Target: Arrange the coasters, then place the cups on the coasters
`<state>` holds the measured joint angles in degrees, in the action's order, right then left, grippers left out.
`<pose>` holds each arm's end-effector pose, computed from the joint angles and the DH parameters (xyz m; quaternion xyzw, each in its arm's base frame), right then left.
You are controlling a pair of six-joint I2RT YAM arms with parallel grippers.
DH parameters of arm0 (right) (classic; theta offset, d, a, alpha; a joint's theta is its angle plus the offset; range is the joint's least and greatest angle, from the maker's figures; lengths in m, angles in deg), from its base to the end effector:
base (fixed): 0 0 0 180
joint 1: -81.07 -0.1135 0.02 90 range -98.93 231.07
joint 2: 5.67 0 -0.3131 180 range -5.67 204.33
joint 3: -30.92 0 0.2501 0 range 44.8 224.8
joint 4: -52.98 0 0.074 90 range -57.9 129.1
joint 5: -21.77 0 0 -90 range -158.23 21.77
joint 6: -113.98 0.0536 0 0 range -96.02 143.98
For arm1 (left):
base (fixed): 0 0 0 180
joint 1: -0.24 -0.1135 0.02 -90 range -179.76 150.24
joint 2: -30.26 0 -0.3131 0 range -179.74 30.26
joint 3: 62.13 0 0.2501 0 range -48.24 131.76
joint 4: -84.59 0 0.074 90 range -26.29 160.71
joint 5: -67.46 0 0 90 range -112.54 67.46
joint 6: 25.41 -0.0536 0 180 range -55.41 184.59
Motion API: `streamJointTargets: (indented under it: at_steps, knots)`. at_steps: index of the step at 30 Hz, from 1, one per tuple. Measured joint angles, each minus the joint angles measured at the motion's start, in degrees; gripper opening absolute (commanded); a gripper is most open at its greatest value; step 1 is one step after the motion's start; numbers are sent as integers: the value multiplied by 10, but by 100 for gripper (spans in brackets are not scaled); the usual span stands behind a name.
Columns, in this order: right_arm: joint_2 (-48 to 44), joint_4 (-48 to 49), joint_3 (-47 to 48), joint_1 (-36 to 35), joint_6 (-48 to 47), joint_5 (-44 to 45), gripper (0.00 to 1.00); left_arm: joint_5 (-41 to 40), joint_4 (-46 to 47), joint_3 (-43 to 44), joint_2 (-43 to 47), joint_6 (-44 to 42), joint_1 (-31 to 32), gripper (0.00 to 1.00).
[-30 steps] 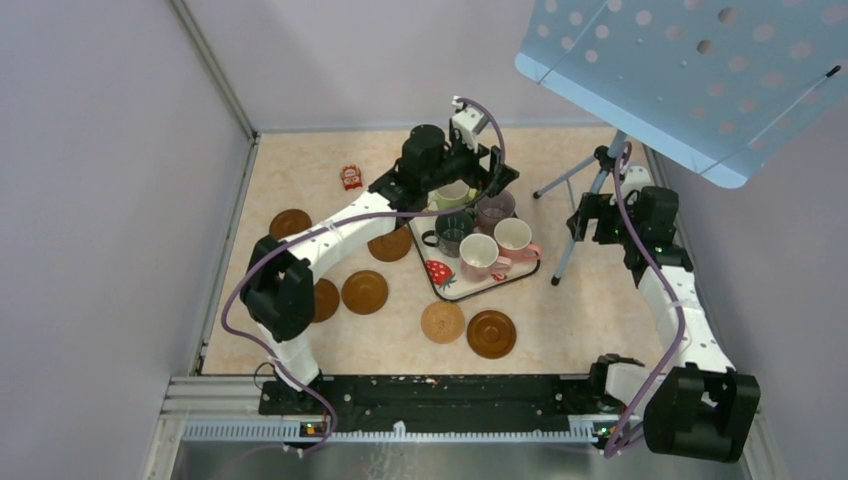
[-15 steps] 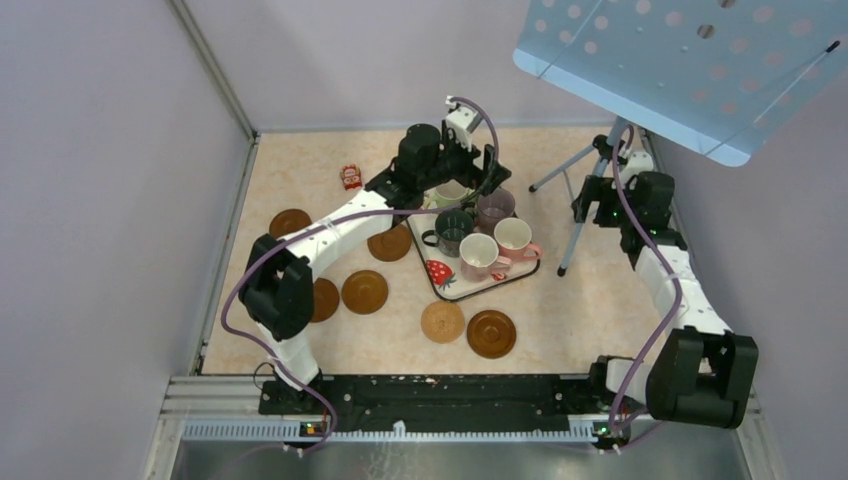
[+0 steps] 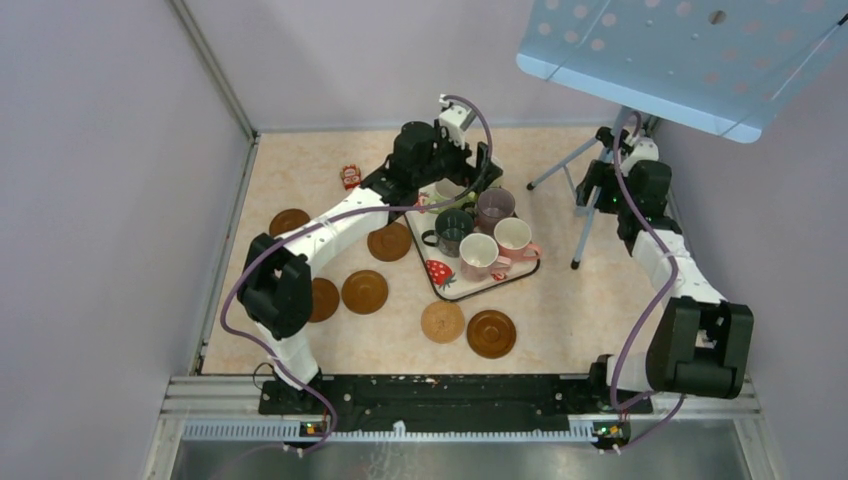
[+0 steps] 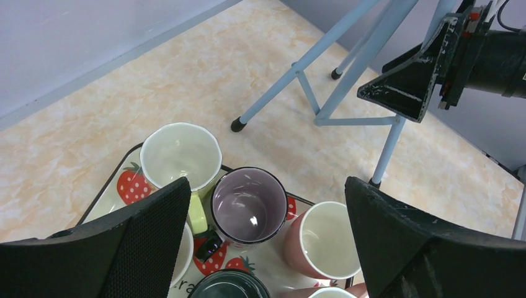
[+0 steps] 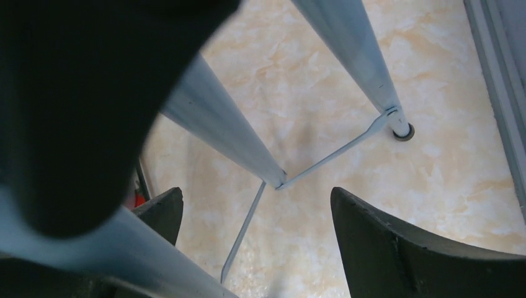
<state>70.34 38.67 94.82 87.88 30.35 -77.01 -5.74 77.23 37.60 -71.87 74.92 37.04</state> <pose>0.3014 -0.0278 0.3083 0.0572 0.8465 0.0630 0.5255 0.3584 -0.2875 0.3879 0.2648 0.7148 -0.3573 0.5397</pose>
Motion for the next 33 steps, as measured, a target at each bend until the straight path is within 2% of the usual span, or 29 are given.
streamJointTargets:
  at_steps: [33]
  knots:
    - [203,99,134,19,84,45,87,-9,-28,-1,0,-35,-37,99]
